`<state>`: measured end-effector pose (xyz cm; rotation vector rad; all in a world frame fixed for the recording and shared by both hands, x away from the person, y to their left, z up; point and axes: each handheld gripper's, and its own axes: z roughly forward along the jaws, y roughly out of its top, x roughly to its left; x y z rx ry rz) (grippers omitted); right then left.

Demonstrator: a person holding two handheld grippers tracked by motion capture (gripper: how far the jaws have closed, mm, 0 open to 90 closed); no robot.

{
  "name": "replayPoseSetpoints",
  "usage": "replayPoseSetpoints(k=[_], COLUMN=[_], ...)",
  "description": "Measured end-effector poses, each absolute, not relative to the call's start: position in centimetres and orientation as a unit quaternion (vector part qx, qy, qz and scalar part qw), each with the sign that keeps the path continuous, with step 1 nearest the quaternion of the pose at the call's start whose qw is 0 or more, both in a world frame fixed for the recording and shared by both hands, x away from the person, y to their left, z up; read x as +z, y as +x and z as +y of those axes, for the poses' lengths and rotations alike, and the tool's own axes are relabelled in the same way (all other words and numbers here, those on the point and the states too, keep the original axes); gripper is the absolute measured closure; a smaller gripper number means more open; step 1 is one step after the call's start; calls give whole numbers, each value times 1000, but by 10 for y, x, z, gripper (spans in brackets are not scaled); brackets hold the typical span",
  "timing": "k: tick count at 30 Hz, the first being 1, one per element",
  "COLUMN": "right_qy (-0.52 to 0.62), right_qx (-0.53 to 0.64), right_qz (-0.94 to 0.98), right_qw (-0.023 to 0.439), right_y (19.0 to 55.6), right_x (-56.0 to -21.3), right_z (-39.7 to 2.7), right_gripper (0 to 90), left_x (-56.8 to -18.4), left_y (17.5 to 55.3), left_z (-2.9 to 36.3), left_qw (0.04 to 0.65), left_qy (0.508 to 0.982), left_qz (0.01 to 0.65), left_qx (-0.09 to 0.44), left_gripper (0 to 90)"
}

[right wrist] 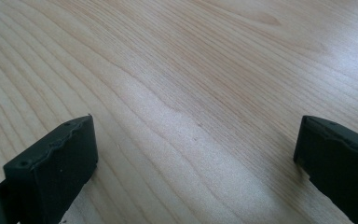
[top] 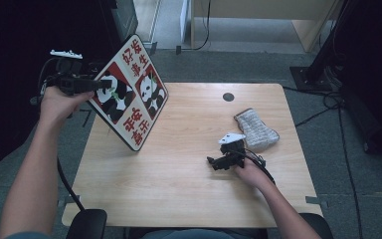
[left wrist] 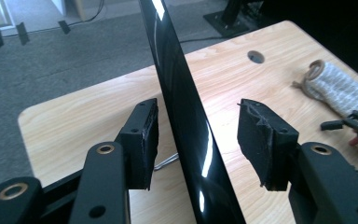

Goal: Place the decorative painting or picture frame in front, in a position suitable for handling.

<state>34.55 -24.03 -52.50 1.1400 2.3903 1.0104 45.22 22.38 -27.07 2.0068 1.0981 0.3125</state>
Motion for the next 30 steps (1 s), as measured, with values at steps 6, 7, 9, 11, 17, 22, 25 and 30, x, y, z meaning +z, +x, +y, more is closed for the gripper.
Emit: replayPoseSetpoints(k=[6, 7, 9, 11, 17, 22, 25, 30], right_qy=[397, 397, 398, 398, 398, 397, 397, 398], right_qx=[352, 352, 353, 353, 353, 353, 353, 353], right_qz=[833, 833, 833, 833, 833, 833, 833, 833], right_qw=[153, 153, 153, 153, 153, 153, 153, 153], right_y=[345, 346, 345, 345, 346, 346, 346, 345], right_x=[-525, -525, -525, -525, -525, -525, -525, -525], right_z=[-240, -240, -240, -240, -240, -240, -240, -240], right_gripper=[0, 0, 0, 0, 0, 0, 0, 0], left_x=[-257, -254, -251, -250, -244, -242, -243, -246], left_y=[470, 475, 482, 485, 507, 520, 530, 538], left_z=[217, 215, 213, 212, 199, 193, 188, 184], left_qw=[389, 383, 377, 373, 347, 332, 333, 318], left_qy=[802, 805, 808, 810, 824, 831, 829, 835], left_qz=[435, 436, 436, 437, 433, 433, 437, 440], left_qx=[123, 124, 121, 119, 113, 111, 102, 93], left_gripper=[488, 488, 489, 490, 496, 509, 526, 539])
